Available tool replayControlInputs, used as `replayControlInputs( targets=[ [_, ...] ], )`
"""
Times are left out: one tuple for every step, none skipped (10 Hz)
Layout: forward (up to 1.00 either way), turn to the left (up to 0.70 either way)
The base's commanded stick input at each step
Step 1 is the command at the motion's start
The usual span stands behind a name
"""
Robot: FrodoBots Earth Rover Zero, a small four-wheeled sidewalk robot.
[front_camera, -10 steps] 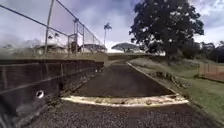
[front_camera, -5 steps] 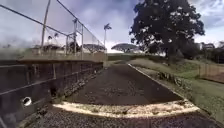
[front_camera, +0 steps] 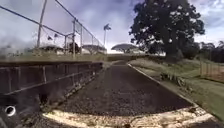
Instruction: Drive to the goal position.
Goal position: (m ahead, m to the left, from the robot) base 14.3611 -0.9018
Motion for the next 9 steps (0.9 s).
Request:
replayControlInputs(
  targets=[
    [0.5, 0.0],
    [0.5, 0.0],
    [0.5, 0.0],
    [0.5, 0.0],
    [0.5, 0.0],
    [0.5, 0.0],
    [0.5, 0.0],
    [0.5, 0.0],
    [0.5, 0.0]
  ],
)
